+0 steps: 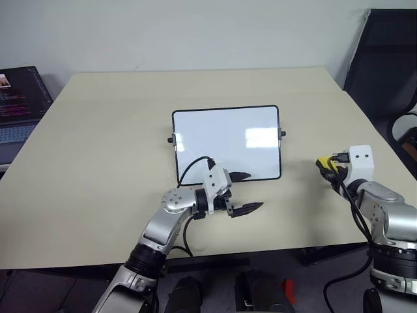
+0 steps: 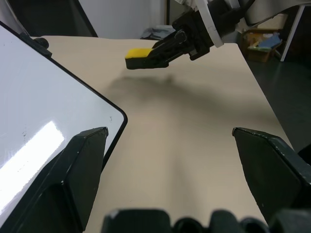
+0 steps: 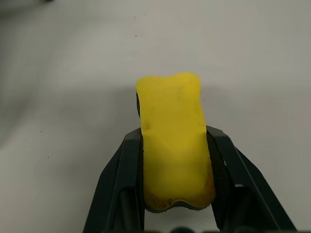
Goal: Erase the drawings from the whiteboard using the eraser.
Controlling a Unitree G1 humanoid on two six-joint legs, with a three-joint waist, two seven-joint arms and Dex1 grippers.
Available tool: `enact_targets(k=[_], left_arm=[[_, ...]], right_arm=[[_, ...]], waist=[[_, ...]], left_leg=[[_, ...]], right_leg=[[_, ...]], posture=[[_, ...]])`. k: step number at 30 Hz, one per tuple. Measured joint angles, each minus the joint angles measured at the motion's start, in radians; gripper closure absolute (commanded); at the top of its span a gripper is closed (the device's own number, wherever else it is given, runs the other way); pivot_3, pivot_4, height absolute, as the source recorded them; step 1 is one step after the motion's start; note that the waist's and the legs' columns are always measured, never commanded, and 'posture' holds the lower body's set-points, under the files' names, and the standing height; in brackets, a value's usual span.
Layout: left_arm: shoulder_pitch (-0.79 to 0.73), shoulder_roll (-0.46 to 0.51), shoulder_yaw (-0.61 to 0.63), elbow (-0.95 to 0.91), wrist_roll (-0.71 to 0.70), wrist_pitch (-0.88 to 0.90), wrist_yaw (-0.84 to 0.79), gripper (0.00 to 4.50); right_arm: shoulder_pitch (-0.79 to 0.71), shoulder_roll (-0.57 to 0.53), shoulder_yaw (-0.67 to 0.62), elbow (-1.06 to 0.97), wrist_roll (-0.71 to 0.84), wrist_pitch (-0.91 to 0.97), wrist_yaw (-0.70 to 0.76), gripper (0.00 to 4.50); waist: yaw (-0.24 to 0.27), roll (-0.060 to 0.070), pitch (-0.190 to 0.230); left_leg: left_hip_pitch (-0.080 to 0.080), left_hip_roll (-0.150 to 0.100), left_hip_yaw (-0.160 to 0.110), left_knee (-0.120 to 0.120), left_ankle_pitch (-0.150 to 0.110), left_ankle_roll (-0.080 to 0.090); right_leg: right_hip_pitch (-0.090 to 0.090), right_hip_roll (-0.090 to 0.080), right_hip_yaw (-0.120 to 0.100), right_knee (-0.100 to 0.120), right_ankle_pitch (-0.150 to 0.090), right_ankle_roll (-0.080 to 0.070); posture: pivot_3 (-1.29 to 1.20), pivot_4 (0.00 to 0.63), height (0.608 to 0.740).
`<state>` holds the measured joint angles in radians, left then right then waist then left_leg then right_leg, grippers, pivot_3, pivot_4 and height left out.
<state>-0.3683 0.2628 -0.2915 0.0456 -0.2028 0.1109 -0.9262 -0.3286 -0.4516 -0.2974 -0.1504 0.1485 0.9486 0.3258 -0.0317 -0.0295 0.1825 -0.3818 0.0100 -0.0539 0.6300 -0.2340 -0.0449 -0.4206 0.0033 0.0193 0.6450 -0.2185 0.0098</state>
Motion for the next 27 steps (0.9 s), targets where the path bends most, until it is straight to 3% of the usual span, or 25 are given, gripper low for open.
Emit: enact_targets(k=[20,27], left_arm=[[-0.001,0.008,0.002,0.0,0.001,0.0,0.022,0.0],[-0.001,0.008,0.002,0.0,0.001,0.0,0.024,0.0]], right_arm=[[-0.025,0.023,0.029,0.08,0.014,-0.035,-0.044,3.21],[-0.025,0.023,0.029,0.088,0.02,-0.041,-0.05,0.99]], waist=[[0.0,0.0,0.0],[0.0,0.0,0.0]], left_leg=[[0.0,0.0,0.0,0.0,0.0,0.0],[0.0,0.0,0.0,0.0,0.0,0.0]], right_leg=[[0.0,0.0,0.0,0.0,0.0,0.0],[0.0,0.0,0.0,0.0,0.0,0.0]], posture=[[0.0,0.15,0.74],[0.0,0.15,0.74]])
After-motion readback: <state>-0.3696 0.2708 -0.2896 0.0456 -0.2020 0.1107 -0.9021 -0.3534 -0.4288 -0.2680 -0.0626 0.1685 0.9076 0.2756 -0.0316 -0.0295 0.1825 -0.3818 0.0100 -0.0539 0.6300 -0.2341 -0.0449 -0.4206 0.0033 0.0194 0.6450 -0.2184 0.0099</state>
